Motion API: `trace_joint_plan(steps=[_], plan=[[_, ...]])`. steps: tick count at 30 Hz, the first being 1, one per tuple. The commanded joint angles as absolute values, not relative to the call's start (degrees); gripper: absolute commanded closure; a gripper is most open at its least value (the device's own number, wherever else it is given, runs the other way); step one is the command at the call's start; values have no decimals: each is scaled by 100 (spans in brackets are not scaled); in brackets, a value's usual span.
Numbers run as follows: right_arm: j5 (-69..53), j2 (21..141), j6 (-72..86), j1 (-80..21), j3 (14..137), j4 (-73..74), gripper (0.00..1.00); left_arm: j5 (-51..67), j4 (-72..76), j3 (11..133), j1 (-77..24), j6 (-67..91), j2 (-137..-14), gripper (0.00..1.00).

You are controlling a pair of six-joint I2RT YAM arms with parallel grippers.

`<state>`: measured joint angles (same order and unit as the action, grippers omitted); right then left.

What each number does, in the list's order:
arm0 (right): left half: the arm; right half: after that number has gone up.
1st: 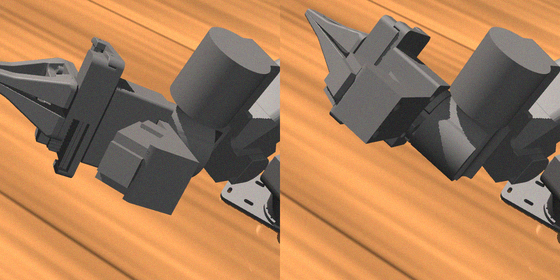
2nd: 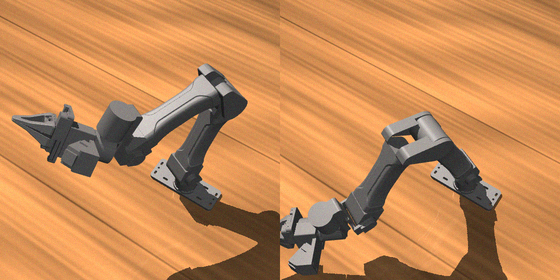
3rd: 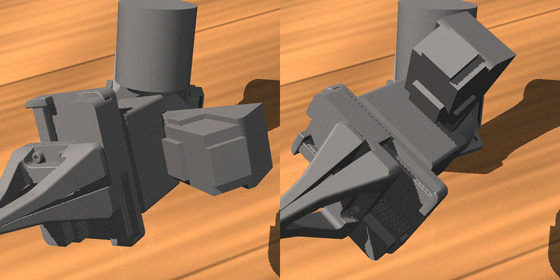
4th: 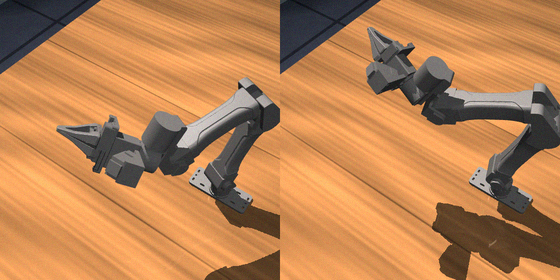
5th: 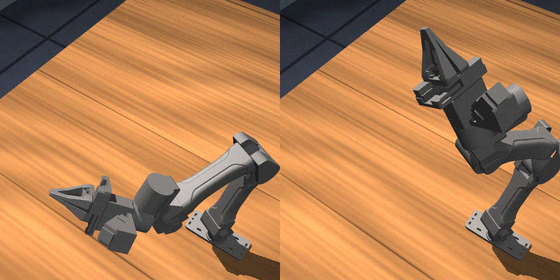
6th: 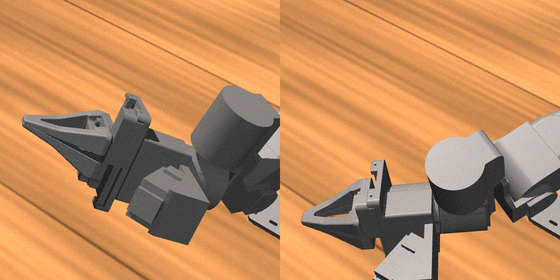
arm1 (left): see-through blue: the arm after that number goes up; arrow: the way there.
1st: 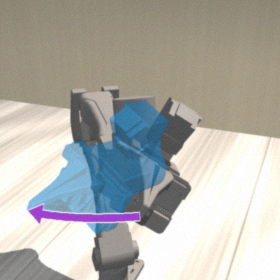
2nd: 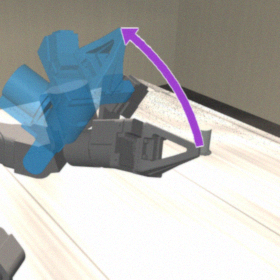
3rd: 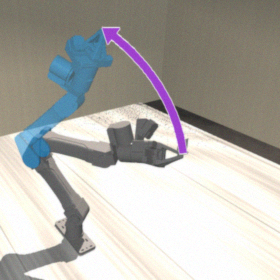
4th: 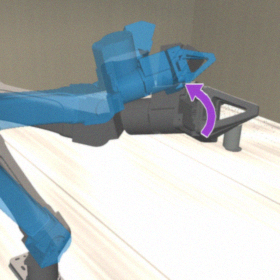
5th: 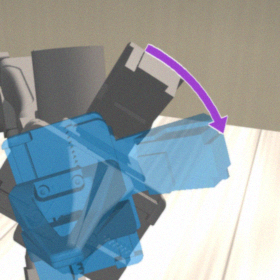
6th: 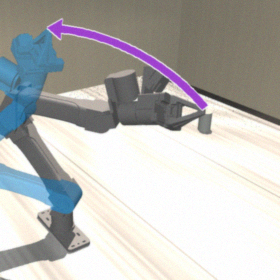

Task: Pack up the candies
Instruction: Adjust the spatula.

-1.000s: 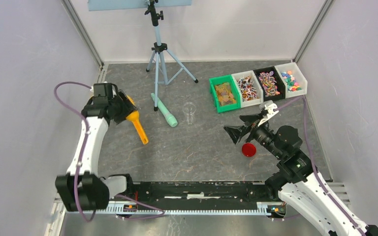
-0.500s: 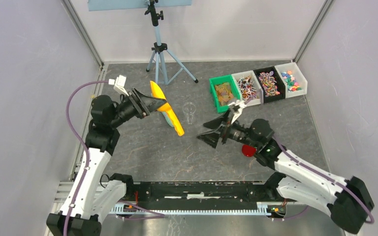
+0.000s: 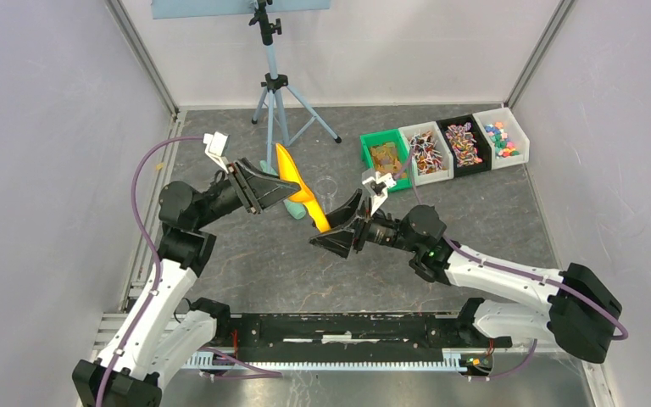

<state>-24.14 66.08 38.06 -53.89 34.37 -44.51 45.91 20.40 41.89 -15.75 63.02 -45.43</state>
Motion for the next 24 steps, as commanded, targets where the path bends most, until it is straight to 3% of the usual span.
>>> trace_joint_plan(steps=[1,4,6,9,16,24], plan=[[-2315,6582,3857,-5425,3610,-4940,46,4777,2549,4190,-1653,6533,-4491,47],[-2166,6419,3754,-5415,3532,-4795,71,4782,2467,4168,-1652,6514,-4514,35],[-2045,6281,3587,-5420,3516,-4573,82,4737,2082,4236,-1652,6345,-4498,14],[-1760,6046,3214,-5419,3586,-3867,100,4701,1224,4434,-1652,5840,-4423,4],[-444,5626,1674,-5415,4236,-1165,100,3606,-1986,5592,-1648,4087,-4481,0],[757,5911,343,-5423,5396,1337,100,2637,-3996,6880,-1652,3591,-5370,12]])
